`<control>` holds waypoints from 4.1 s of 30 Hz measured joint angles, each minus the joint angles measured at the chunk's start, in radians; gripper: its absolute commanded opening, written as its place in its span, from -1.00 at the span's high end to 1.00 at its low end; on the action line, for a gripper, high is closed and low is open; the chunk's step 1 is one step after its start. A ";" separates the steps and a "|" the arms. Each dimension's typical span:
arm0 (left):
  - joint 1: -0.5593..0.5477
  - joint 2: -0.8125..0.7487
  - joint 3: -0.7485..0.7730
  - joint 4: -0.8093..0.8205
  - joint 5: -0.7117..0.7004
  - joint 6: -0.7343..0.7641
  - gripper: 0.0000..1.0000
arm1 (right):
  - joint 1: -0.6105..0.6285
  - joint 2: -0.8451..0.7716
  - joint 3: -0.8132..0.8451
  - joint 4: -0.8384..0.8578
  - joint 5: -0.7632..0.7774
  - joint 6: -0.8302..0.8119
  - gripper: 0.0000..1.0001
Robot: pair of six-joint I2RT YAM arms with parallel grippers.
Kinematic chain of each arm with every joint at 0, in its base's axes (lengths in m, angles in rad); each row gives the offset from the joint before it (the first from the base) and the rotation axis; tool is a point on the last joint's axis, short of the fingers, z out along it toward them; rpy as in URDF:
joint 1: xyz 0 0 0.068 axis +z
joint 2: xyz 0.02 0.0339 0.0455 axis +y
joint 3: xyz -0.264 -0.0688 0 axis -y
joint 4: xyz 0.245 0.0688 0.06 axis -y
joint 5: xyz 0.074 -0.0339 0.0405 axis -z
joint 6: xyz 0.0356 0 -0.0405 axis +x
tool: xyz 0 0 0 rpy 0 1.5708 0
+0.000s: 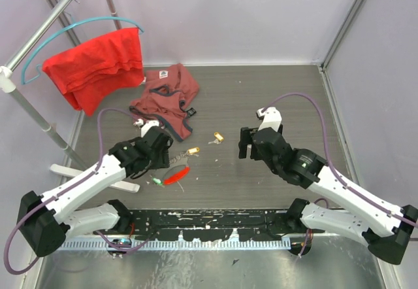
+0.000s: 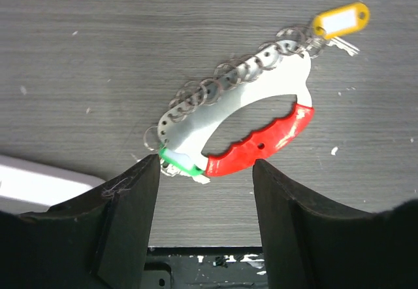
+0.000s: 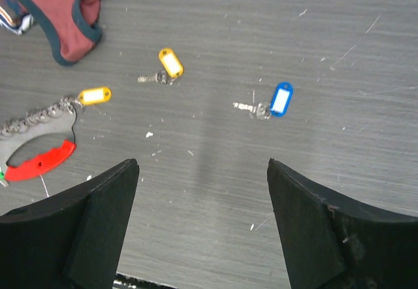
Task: Put the keys on the keyring
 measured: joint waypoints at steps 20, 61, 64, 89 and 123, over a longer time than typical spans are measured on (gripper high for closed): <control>0.246 -0.080 -0.288 0.109 0.147 -0.174 0.14 | 0.000 0.074 -0.029 0.041 -0.163 0.038 -0.47; 0.276 -0.080 0.020 0.093 0.206 0.161 1.00 | 0.000 -0.131 -0.045 0.056 -0.066 0.037 -0.54; 0.232 -0.090 0.094 0.062 0.215 0.254 1.00 | 0.000 -0.183 -0.045 0.066 -0.047 0.027 -0.62; -0.132 -0.110 0.465 0.045 0.597 0.808 1.00 | 0.000 -0.305 0.091 0.154 -0.422 -0.308 -0.29; -0.132 -0.220 0.399 0.282 0.996 1.138 1.00 | 0.002 -0.178 -0.019 0.504 -0.920 -0.052 0.16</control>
